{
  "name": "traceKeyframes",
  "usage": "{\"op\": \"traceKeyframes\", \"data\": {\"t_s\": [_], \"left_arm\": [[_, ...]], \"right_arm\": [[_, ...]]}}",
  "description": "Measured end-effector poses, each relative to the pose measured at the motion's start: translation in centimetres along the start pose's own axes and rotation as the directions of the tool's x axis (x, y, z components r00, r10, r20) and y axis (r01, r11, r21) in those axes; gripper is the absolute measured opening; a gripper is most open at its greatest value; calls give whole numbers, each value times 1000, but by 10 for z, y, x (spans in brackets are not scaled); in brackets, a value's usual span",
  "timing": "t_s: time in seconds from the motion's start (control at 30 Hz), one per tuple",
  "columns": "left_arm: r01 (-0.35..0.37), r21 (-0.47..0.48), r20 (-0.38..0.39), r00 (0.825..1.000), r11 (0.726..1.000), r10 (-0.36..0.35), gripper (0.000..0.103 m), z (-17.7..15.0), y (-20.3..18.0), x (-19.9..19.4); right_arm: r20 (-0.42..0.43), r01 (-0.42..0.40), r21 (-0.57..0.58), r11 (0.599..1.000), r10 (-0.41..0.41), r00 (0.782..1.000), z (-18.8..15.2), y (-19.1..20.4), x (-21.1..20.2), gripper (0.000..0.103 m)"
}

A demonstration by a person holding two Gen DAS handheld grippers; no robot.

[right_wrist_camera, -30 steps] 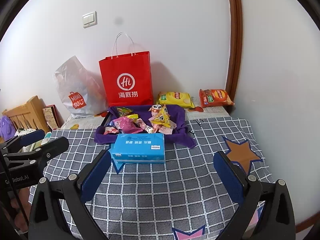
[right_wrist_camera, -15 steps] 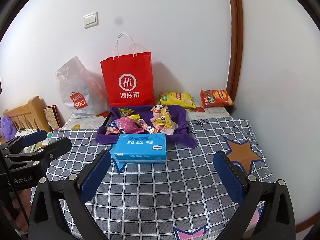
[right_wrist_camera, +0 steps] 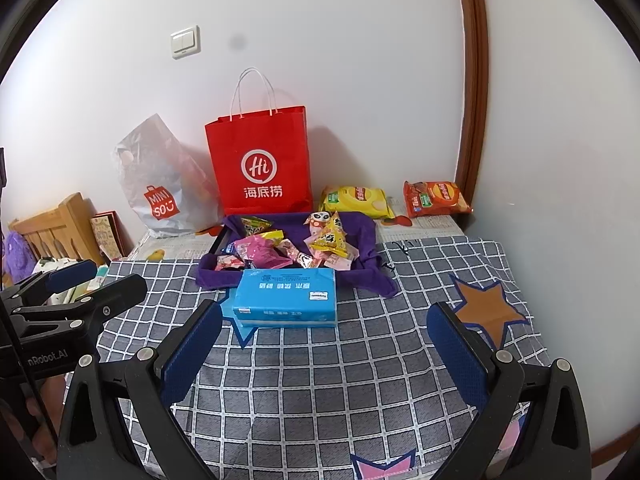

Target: Organize snacks

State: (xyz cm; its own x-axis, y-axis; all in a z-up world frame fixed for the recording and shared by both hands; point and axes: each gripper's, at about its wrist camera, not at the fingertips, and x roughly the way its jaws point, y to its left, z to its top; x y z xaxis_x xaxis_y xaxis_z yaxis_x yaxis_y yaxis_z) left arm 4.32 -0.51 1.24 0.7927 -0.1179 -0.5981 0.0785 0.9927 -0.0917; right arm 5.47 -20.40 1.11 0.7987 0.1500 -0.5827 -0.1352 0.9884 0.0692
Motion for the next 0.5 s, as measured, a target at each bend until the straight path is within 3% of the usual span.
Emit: {"op": "traceKeyframes", "data": {"t_s": [0.5], "left_arm": [[-3,-2,3,1000,1000,3,95,0,0,-2]], "right_arm": [[1,-7,-5,1000,7,1000,0,3,-1,101]]}}
